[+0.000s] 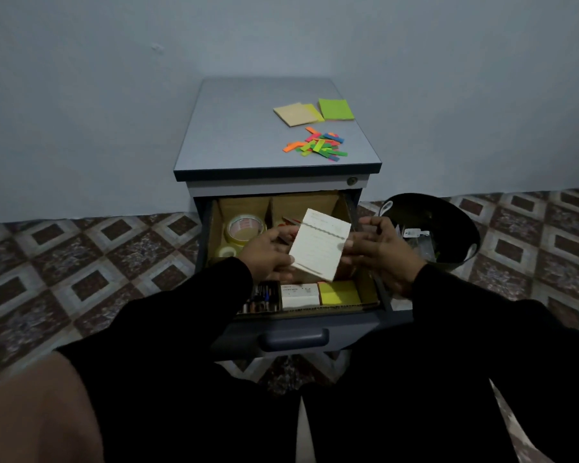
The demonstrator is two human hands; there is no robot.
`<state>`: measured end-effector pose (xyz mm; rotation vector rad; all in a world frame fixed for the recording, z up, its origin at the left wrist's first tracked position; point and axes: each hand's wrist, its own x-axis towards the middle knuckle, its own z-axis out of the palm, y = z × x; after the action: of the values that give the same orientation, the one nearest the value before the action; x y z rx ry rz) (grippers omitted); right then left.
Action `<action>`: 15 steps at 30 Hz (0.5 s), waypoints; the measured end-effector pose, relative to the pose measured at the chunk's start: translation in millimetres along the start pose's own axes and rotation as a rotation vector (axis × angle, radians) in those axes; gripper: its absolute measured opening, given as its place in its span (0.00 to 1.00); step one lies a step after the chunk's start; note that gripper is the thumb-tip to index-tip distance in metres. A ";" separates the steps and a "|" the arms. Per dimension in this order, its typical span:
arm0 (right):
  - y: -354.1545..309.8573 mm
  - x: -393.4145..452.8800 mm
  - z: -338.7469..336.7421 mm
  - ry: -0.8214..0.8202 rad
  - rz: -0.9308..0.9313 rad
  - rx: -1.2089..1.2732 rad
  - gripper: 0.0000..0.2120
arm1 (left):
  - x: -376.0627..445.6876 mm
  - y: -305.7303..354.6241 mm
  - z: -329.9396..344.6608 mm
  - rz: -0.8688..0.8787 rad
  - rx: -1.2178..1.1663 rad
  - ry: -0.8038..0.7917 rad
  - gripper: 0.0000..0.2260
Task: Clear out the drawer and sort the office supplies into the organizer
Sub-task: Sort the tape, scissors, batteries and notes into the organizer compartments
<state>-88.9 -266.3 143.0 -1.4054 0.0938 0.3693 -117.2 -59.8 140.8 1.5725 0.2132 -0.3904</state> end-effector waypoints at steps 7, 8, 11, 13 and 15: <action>-18.2 8.4 5.5 -0.134 -0.145 -0.285 0.18 | -4.3 14.8 -37.3 0.036 0.134 0.011 0.20; -19.0 9.6 6.5 -0.155 -0.157 -0.315 0.18 | -3.6 16.8 -40.4 0.044 0.157 0.007 0.18; -17.7 11.9 10.9 -0.217 -0.139 -0.338 0.17 | -3.0 20.4 -42.7 0.049 0.170 -0.024 0.15; -13.0 13.0 14.6 -0.226 -0.136 -0.392 0.17 | -1.1 18.2 -41.2 0.055 0.155 -0.021 0.14; -7.7 14.8 16.6 -0.205 -0.169 -0.468 0.17 | 1.3 15.4 -40.2 0.059 0.132 -0.006 0.13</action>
<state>-75.1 -248.1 149.0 -1.8117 -0.2955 0.4088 -105.7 -20.7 154.7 1.7034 0.1382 -0.3690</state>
